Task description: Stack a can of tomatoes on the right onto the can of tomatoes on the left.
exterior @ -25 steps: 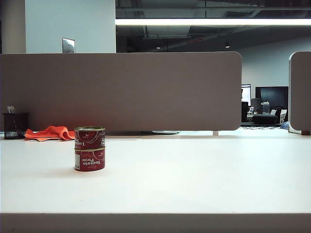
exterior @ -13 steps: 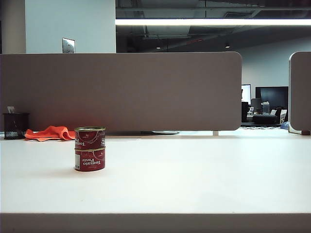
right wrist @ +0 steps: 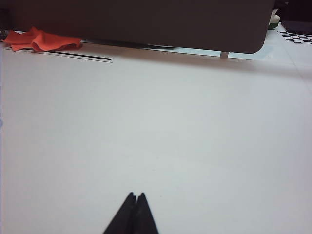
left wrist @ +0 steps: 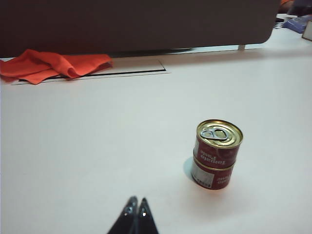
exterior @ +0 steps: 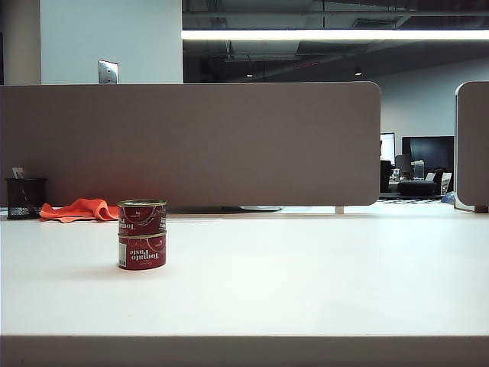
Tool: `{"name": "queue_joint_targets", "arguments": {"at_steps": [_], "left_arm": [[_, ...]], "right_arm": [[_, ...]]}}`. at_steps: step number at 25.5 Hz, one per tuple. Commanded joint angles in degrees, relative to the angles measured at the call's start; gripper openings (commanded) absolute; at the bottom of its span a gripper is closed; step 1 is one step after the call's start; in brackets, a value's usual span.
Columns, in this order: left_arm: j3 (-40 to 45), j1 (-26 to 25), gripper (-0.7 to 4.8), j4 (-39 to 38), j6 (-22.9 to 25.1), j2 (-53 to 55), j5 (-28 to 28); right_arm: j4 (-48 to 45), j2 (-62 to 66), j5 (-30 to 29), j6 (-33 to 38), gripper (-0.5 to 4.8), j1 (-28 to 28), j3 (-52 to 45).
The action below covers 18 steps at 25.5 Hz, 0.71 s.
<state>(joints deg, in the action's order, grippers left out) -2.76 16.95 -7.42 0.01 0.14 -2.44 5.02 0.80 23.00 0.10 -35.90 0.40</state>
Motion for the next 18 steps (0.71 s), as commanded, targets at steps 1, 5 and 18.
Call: {"name": "queue_joint_targets", "arguments": {"at_steps": [1,5,18], "left_arm": [[0.07,-0.13,-0.06,1.75,0.44,0.02,1.27],[-0.37,-0.13,-0.06,2.47,0.42,0.02,2.47],[-0.76,-0.22,-0.05,-2.97,1.49,0.02,2.08]], "right_arm": [[-0.98,0.02,1.49,0.04,0.00,-0.07,-0.31],[-0.94,0.02,1.53,0.04,0.00,-0.07,-0.31],[-0.76,0.02,1.51,0.04,0.00,-0.07,-0.31]]}}
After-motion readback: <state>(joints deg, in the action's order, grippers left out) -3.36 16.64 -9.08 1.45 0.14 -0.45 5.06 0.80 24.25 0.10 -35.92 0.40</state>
